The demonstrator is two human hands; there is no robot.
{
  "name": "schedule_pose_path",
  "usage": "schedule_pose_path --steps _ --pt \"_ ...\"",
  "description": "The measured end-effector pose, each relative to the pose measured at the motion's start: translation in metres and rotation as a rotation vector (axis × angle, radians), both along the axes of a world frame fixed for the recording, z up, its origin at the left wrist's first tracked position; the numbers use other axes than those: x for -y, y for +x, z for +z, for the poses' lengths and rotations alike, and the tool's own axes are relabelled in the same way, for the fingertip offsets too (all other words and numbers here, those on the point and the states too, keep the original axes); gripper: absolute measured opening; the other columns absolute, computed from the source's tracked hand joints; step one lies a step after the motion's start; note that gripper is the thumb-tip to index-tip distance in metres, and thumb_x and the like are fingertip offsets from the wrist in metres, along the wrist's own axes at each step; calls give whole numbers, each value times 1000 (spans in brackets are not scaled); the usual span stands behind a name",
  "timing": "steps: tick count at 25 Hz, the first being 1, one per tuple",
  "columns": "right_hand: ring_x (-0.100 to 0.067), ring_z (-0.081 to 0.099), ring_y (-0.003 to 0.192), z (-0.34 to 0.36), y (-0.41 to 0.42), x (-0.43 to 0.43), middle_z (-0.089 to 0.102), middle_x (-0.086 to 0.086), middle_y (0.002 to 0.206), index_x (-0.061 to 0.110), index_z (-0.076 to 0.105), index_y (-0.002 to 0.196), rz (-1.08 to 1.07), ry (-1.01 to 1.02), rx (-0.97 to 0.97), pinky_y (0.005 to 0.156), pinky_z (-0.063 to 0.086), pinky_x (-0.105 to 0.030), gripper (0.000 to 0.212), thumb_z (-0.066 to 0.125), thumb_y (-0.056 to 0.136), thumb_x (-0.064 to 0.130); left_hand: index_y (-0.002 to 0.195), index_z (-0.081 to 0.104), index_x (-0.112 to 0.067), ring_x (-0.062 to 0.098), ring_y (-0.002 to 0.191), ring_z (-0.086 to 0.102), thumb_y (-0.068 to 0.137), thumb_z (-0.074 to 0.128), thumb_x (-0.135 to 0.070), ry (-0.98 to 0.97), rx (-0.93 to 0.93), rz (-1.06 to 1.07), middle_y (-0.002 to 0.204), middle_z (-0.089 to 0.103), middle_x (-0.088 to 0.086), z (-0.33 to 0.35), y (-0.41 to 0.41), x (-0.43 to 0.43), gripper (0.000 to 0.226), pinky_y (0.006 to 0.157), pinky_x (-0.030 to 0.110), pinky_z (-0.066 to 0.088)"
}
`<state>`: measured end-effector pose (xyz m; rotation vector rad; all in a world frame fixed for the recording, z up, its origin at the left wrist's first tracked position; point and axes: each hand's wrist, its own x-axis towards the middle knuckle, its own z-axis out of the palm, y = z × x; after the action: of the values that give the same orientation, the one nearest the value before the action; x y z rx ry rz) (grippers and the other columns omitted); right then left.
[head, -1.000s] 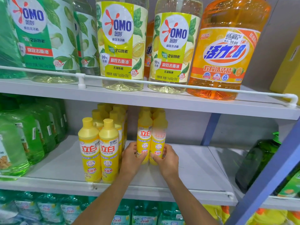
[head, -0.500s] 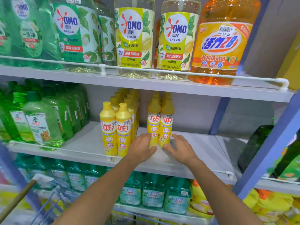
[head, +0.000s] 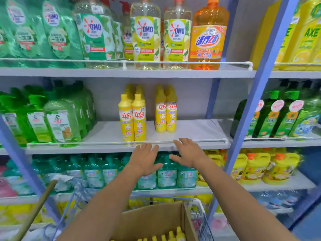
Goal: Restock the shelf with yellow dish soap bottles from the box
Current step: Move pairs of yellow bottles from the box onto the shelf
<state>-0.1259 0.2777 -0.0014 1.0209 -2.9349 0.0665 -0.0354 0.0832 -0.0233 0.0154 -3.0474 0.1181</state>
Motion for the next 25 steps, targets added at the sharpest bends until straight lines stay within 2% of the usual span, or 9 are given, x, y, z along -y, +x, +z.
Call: schedule_pose_path --steps 3,6,10,13,16,20,23,25 --pt "-34 28 147 -33 61 34 30 -13 161 16 27 157 29 18 51 116 35 -51 83 45 95 67 152 26 -15 34 133 41 90 48 -66 32 20 52 143 45 13 -35 67 22 83 111 49 35" --pt "-34 29 147 -77 114 67 30 -14 160 16 28 157 85 60 131 116 35 -51 80 47 96 65 154 24 -14 35 136 39 91 48 -66 104 166 159 146 42 15 -84 127 46 84 111 51 34" --pt "-35 33 144 -149 151 90 34 -13 157 16 30 155 124 131 276 114 38 -51 77 47 97 63 148 32 -15 37 136 41 89 54 -63 237 285 273 144 45 16 -154 185 71 79 110 50 38" --pt "-38 36 142 -210 163 86 37 -13 152 13 33 152 87 187 385 112 40 -50 78 46 96 65 147 30 -17 36 140 36 89 54 -61 307 415 346 148 41 14 -215 212 80 77 112 49 35" --pt "-39 37 138 -270 170 73 38 -16 151 10 38 148 64 257 521 107 40 -49 71 47 98 60 147 30 -20 35 136 42 88 48 -68 393 538 411 147 43 12 -275 227 80 78 107 50 40" --pt "-40 34 142 -337 160 65 29 -17 159 14 26 156 30 323 632 108 43 -51 75 43 99 62 147 30 -16 37 133 43 91 54 -58 417 657 432 147 42 14 -324 226 73 74 105 45 41" --pt "-39 33 145 -376 148 76 25 -20 161 16 18 159 10 355 676 107 42 -59 83 44 97 64 144 32 -15 38 132 43 90 57 -56 425 693 461 144 44 16 -355 209 88 73 105 47 42" --pt "-38 35 144 -402 142 86 31 -18 158 13 22 158 14 380 697 107 43 -56 81 45 98 62 144 32 -12 39 131 43 90 58 -56 449 690 480 141 45 18 -378 193 100 74 104 47 42"
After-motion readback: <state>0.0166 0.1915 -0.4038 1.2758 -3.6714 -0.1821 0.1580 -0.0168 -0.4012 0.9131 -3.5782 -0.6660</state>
